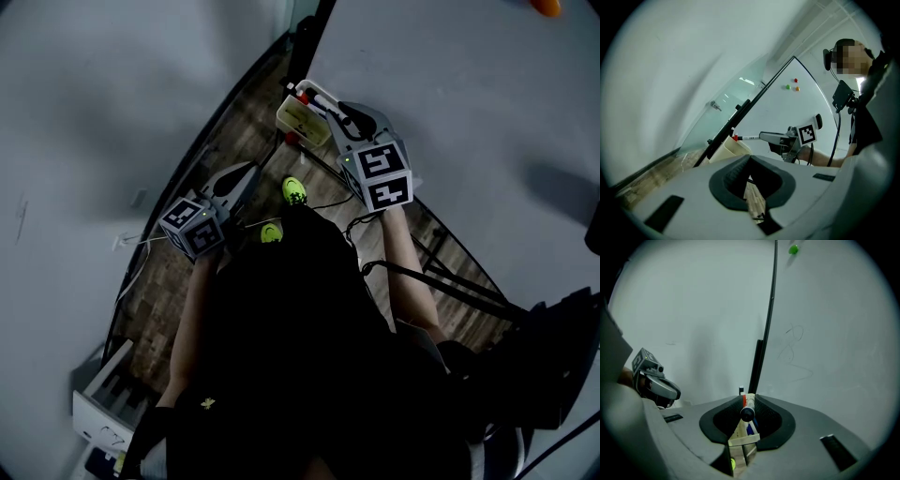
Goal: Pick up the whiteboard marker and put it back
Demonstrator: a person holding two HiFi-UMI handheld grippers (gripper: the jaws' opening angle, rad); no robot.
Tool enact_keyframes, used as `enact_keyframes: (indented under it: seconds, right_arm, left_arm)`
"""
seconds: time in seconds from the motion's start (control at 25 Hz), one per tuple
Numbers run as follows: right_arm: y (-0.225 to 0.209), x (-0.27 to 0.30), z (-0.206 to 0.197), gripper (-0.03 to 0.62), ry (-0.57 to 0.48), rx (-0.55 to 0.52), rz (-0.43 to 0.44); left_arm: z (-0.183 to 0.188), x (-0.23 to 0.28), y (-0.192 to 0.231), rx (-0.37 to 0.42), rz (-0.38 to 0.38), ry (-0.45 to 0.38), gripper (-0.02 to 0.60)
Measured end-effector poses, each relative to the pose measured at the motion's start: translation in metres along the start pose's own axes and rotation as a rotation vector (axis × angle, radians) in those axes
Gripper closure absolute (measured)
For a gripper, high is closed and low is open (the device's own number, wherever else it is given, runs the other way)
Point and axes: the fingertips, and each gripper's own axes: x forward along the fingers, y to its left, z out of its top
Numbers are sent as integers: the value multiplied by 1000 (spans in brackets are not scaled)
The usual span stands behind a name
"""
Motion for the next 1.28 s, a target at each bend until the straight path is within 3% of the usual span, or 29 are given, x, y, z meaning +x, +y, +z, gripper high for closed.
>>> enact_keyframes:
  seconds: [1.28]
  right_arm:
    - [-7,35,-36,507,71,36,79]
  left_arm:
    - [1,14,-8,-58,19,30,568]
